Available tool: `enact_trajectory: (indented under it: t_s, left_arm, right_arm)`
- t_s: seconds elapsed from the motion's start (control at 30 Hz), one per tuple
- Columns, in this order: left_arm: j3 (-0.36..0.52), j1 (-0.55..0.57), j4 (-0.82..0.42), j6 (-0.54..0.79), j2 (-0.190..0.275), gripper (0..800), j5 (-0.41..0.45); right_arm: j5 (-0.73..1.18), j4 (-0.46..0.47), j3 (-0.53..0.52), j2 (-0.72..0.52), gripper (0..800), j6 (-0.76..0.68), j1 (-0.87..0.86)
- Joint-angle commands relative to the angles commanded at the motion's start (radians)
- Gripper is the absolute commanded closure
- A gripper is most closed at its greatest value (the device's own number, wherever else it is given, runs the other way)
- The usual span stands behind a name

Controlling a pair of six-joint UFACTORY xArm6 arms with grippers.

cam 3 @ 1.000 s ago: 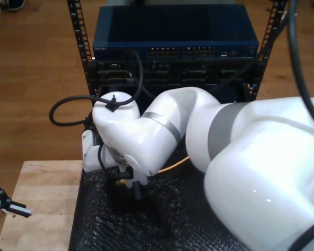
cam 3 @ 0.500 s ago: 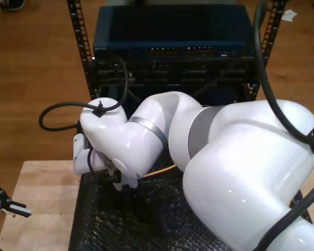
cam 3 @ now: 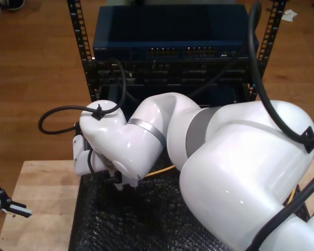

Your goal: Grab the cable and plug it in

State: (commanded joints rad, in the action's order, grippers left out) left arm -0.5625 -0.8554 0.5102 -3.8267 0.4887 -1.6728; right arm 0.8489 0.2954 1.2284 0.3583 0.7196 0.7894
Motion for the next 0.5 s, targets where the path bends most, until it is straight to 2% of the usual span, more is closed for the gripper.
enact_trajectory:
  t_s: [0.17, 0.27, 0.37, 0.4, 0.5]
  left_arm:
    - [0.000, 0.000, 0.000, 0.000, 0.000, 0, 0.000]
    - [0.000, 0.000, 0.000, 0.000, 0.000, 0, 0.000]
    - [0.000, 0.000, 0.000, -0.002, 0.000, 0, 0.000]
    - [0.000, 0.000, 0.000, -0.002, 0.000, 0, 0.000]
    - [0.000, 0.000, 0.000, 0.000, 0.000, 0, 0.000]
  right_arm:
    - [0.000, 0.000, 0.000, -0.003, 531, 0.000, 0.000]
    - [-0.002, 0.000, 0.000, -0.003, 588, 0.000, 0.000]
    - [-0.002, 0.000, -0.002, -0.003, 680, 0.000, 0.000]
    - [-0.002, 0.000, -0.002, -0.003, 733, 0.000, 0.000]
    - [-0.002, 0.000, -0.002, -0.006, 777, 0.000, 0.000]
